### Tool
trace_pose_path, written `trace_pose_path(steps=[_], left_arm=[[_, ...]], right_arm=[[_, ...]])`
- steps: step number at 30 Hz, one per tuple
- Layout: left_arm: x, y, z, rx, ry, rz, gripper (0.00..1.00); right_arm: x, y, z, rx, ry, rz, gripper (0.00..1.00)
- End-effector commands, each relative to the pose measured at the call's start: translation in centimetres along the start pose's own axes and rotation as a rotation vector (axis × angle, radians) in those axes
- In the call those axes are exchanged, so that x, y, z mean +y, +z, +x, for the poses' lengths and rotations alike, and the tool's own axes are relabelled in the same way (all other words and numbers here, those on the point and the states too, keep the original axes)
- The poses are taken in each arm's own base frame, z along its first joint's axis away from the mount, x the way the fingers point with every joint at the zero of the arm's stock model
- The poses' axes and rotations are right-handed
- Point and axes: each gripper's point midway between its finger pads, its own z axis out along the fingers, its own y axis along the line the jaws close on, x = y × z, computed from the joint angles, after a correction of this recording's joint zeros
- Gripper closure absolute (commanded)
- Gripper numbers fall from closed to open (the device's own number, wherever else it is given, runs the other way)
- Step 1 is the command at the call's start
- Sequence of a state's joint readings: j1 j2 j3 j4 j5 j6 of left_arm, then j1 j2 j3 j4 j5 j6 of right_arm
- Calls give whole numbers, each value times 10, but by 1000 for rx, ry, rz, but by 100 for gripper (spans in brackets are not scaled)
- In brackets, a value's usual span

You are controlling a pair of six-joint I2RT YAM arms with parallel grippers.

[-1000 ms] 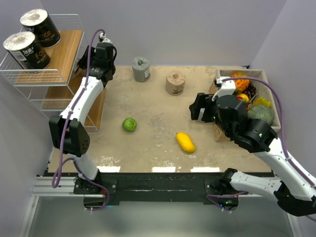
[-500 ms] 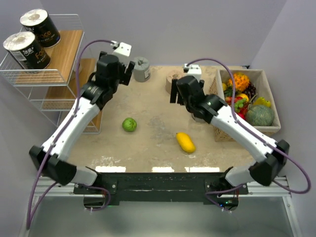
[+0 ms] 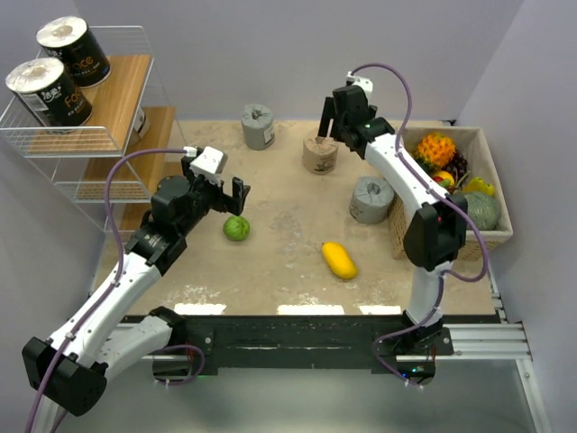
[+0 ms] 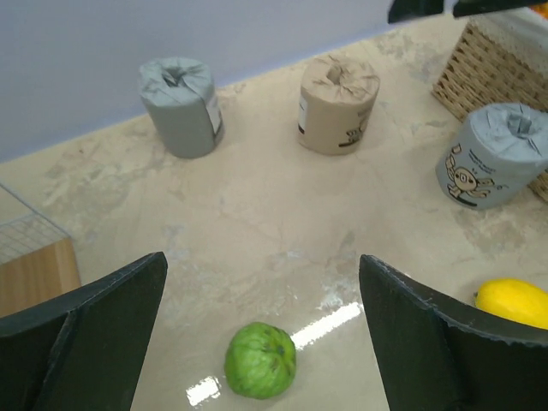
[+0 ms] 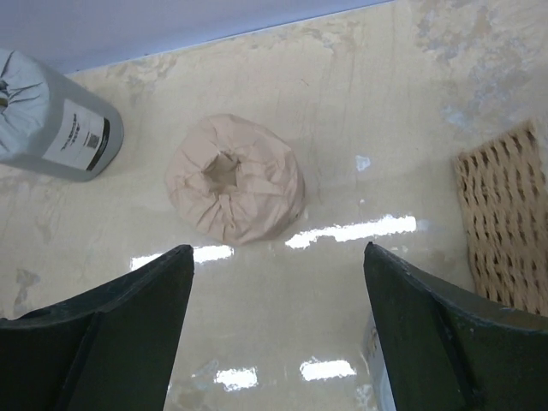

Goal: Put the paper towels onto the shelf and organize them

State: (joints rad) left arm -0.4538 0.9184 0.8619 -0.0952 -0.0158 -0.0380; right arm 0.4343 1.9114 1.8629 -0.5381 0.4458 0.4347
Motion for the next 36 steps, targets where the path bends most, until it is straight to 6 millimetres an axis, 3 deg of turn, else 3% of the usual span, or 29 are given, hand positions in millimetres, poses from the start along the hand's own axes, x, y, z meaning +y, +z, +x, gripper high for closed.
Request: trace_pose_path(steps=[1, 2, 3, 5, 6, 12, 17, 26, 32, 36], left_arm=[[-15, -1, -31, -116, -54, 78, 1], [-21, -3, -30, -123, -57, 108, 1], [-24, -4, -33, -133, -62, 122, 1], [-27, -5, -32, -131, -63, 132, 1], [-27, -5, -32, -134, -61, 129, 1], [-30, -4, -27, -121, -54, 120, 1], [-31, -3, -26, -117, -50, 124, 1], [-32, -1, -23, -105, -47, 125, 1], [-31, -1, -24, -109, -47, 118, 1], [-32, 0, -22, -97, -45, 122, 1]], right_arm=[[13, 30, 0, 64, -10, -123, 8], [13, 44, 12, 98, -17, -129, 7], [11, 49, 5, 97, -5, -143, 7], [7, 66, 17, 131, -11, -129, 8], [7, 69, 10, 123, -2, -140, 10], [1, 96, 25, 177, -6, -129, 14], [9, 106, 33, 190, 5, -172, 15], [9, 117, 63, 260, 12, -174, 26], [8, 115, 67, 277, 9, -172, 41], [14, 102, 64, 281, 16, -223, 50]])
